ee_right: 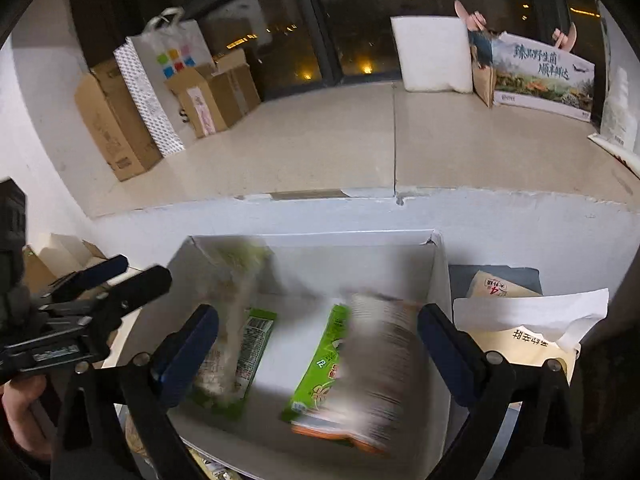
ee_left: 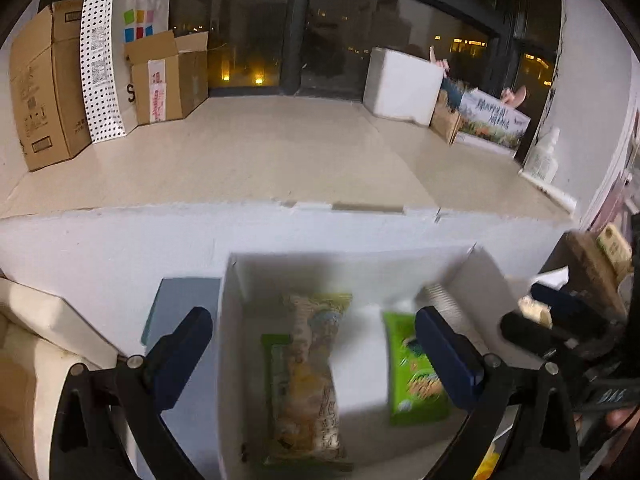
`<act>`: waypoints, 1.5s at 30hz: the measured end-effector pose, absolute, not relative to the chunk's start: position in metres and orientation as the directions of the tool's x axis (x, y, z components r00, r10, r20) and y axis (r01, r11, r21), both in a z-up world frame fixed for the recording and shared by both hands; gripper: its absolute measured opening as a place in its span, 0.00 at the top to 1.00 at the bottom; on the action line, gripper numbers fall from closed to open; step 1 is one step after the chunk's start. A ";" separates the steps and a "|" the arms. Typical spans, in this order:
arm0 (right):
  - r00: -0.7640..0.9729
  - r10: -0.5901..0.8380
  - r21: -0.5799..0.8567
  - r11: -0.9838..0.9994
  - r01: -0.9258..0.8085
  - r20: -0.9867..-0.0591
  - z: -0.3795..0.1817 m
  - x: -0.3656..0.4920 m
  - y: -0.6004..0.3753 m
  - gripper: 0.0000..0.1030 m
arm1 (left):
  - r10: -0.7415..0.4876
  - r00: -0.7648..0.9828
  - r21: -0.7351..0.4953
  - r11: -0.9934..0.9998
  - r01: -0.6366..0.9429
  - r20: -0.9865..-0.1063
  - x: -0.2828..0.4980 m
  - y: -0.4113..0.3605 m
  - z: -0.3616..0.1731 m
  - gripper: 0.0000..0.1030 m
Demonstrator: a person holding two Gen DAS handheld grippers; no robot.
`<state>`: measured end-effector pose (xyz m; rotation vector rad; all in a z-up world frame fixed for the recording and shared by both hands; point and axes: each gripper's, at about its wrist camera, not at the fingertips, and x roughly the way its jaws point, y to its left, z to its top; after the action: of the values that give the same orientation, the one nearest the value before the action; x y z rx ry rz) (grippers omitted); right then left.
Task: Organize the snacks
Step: 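Grasp a printed snack bag with the left tool while the right tool carries the noodle bag to the box, then grasp the orange Indian flying cake pack with the right tool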
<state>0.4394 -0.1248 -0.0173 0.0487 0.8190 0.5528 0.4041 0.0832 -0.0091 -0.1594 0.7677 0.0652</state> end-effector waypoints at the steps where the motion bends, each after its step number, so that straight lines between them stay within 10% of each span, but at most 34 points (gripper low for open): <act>1: 0.555 0.485 0.247 0.859 -0.449 -0.676 -0.015 0.435 -0.127 0.01 | -0.005 0.720 -0.129 0.985 -0.117 -0.694 0.401 0.085 -0.009 0.00; 21: 0.690 0.589 0.430 0.799 -0.420 -0.421 0.013 0.199 -0.249 0.00 | -0.095 0.810 -0.189 0.982 -0.020 -0.579 0.131 0.042 0.017 0.00; 45: 0.495 0.402 0.342 0.915 -0.212 -0.770 -0.116 0.191 -0.246 0.00 | -0.086 0.789 -0.199 0.979 -0.047 -0.608 0.036 0.003 -0.028 0.00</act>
<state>0.1905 -0.2457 -0.1164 0.2132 0.9866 0.3756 0.0360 0.0035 -0.0280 -0.2088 0.6621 -0.0208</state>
